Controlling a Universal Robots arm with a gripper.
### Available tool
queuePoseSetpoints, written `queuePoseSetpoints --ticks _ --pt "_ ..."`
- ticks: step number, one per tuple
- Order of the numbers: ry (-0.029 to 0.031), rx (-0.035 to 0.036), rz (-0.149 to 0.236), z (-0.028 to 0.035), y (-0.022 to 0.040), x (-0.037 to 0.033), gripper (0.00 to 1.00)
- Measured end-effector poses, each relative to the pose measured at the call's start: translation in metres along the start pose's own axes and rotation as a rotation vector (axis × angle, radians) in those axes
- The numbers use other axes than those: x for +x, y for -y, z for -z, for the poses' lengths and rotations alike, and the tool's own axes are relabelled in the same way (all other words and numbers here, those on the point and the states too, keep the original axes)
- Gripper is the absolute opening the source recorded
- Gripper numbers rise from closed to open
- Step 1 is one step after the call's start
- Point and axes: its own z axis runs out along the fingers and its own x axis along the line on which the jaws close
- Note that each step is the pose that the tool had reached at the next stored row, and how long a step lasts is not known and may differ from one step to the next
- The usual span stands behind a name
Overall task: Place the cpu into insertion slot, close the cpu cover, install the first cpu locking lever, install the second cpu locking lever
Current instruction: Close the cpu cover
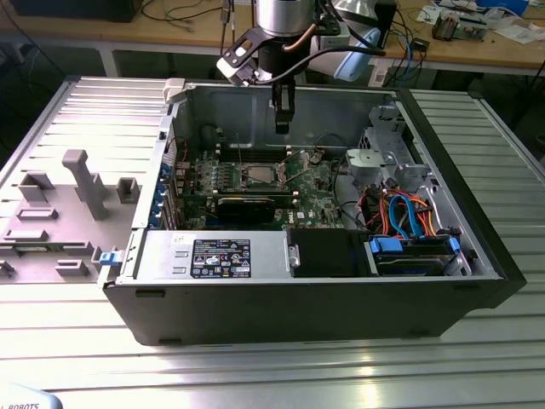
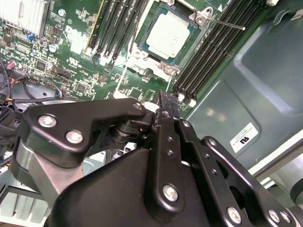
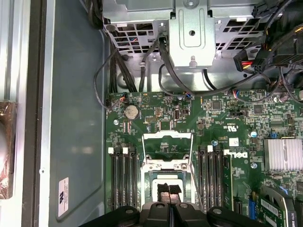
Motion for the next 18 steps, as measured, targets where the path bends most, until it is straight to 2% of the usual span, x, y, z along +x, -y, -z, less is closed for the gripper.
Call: queuePoseSetpoints --ticks 8,18 --pt "0.0000 0.0000 0.000 0.0000 -0.0004 0.0000 0.11" --pt "0.0000 0.0000 0.000 -0.0004 -0.0059 0.0001 0.11"
